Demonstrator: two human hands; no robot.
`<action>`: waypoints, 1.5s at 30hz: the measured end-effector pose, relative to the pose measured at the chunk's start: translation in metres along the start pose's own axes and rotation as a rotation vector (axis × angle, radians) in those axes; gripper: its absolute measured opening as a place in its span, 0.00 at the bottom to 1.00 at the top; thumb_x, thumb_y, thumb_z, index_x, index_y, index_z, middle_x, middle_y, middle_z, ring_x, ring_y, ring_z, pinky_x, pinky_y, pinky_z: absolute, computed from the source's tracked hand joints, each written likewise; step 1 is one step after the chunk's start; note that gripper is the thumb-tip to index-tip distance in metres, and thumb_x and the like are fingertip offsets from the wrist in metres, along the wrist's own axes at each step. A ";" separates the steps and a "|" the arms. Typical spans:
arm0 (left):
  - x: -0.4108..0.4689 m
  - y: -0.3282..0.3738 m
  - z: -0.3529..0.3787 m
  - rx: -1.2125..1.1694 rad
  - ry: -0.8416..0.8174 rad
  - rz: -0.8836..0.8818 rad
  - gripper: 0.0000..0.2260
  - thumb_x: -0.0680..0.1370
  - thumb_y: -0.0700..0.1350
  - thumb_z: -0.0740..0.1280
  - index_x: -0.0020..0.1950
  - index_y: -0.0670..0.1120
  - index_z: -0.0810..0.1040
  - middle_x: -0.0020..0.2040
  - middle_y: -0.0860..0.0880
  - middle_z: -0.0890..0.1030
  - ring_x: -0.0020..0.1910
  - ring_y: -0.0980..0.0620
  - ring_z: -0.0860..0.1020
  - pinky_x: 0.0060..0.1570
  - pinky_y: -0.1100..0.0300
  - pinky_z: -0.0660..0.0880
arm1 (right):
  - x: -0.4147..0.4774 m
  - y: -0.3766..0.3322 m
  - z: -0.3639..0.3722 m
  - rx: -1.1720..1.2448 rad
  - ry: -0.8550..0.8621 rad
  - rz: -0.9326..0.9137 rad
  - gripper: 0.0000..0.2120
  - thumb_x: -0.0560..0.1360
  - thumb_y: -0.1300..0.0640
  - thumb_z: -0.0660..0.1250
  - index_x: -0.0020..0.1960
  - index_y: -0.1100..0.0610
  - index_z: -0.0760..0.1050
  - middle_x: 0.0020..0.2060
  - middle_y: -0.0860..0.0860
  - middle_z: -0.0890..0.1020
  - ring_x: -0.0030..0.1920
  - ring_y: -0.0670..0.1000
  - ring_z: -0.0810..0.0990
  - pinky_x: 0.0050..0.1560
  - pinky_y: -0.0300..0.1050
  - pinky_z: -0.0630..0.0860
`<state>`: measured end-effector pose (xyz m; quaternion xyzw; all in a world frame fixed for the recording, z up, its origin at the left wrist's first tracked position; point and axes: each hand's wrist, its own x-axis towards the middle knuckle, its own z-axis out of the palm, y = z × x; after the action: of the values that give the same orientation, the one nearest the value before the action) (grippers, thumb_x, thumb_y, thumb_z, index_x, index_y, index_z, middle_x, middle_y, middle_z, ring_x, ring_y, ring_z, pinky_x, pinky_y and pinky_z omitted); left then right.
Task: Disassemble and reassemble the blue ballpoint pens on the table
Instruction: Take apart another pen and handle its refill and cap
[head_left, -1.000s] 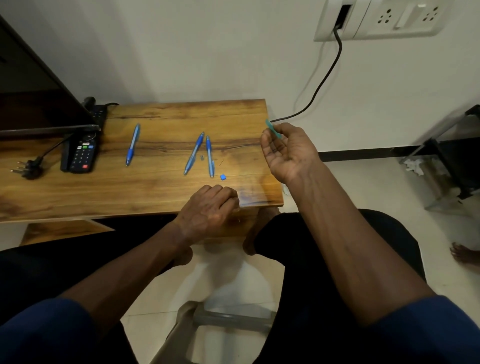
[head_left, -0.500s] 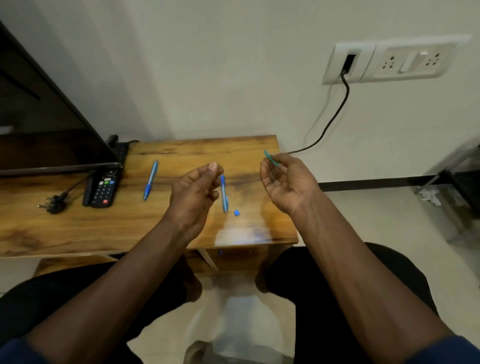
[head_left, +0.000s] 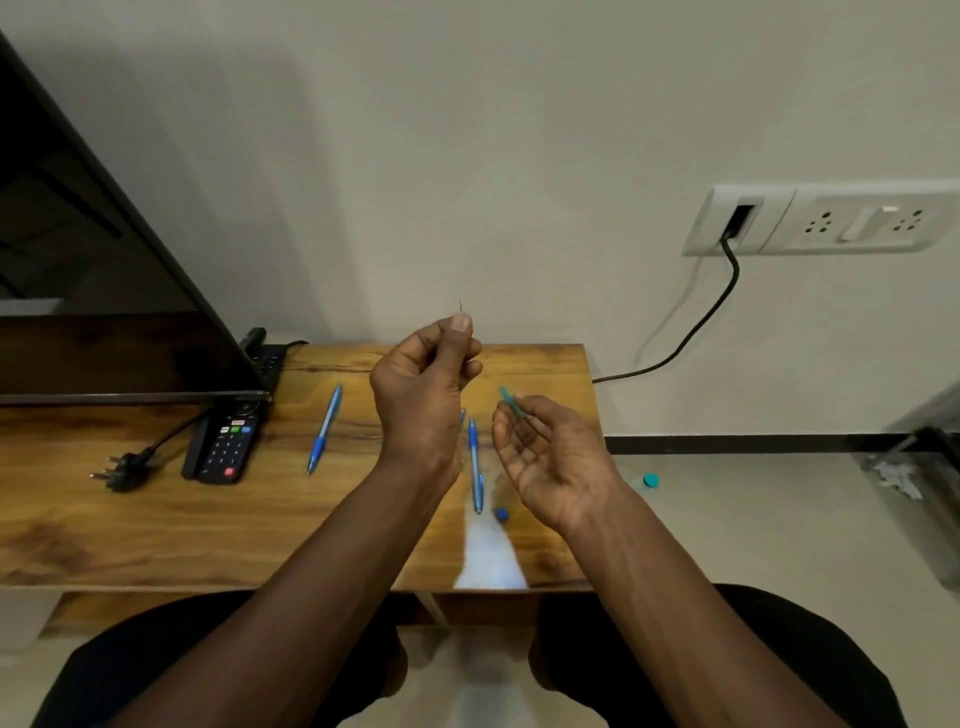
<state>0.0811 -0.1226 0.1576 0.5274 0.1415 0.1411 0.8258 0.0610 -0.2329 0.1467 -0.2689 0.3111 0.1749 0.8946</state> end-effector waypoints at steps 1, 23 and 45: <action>0.002 -0.001 0.001 0.037 0.006 0.043 0.04 0.80 0.41 0.73 0.46 0.44 0.85 0.37 0.50 0.83 0.38 0.55 0.80 0.42 0.63 0.79 | 0.001 0.000 0.001 0.019 -0.002 0.001 0.12 0.76 0.66 0.71 0.59 0.67 0.78 0.40 0.59 0.82 0.42 0.53 0.83 0.41 0.42 0.84; 0.001 -0.021 0.013 0.200 -0.077 0.199 0.04 0.81 0.42 0.73 0.50 0.42 0.85 0.39 0.49 0.84 0.41 0.53 0.83 0.48 0.58 0.83 | 0.003 -0.009 0.005 0.162 -0.019 -0.055 0.08 0.76 0.69 0.71 0.55 0.69 0.78 0.51 0.65 0.84 0.47 0.58 0.87 0.44 0.46 0.85; 0.000 -0.041 0.015 0.156 -0.129 0.170 0.05 0.79 0.38 0.74 0.52 0.39 0.86 0.42 0.48 0.85 0.43 0.52 0.81 0.49 0.57 0.80 | 0.002 -0.017 0.004 0.196 -0.044 -0.059 0.10 0.75 0.69 0.71 0.56 0.68 0.77 0.43 0.62 0.85 0.42 0.55 0.87 0.44 0.44 0.85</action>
<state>0.0908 -0.1517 0.1266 0.6081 0.0536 0.1647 0.7747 0.0723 -0.2440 0.1543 -0.1852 0.2990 0.1230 0.9280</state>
